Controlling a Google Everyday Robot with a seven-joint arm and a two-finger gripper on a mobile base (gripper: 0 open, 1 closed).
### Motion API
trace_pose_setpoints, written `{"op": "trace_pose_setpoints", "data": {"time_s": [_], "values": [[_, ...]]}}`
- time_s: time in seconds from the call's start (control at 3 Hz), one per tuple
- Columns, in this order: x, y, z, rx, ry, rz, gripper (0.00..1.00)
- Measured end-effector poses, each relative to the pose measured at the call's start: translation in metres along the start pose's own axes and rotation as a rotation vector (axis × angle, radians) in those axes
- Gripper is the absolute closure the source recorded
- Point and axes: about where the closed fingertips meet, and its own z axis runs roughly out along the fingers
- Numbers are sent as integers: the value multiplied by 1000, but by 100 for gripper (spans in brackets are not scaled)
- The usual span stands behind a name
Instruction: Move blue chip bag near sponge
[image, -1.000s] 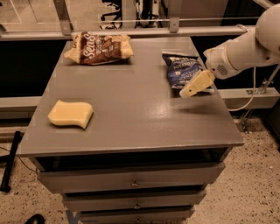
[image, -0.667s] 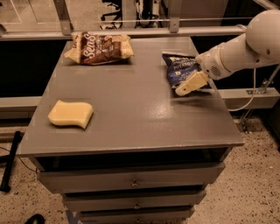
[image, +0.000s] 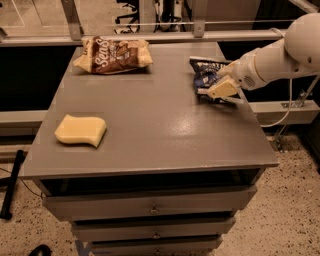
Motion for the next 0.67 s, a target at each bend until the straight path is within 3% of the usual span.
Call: {"op": "trace_pose_setpoints", "data": {"time_s": [0.33,0.67], "values": [[-10,-3,-10,10,-35,-37,87],[-26,-1,-24,-3,-79,-51,100]]}}
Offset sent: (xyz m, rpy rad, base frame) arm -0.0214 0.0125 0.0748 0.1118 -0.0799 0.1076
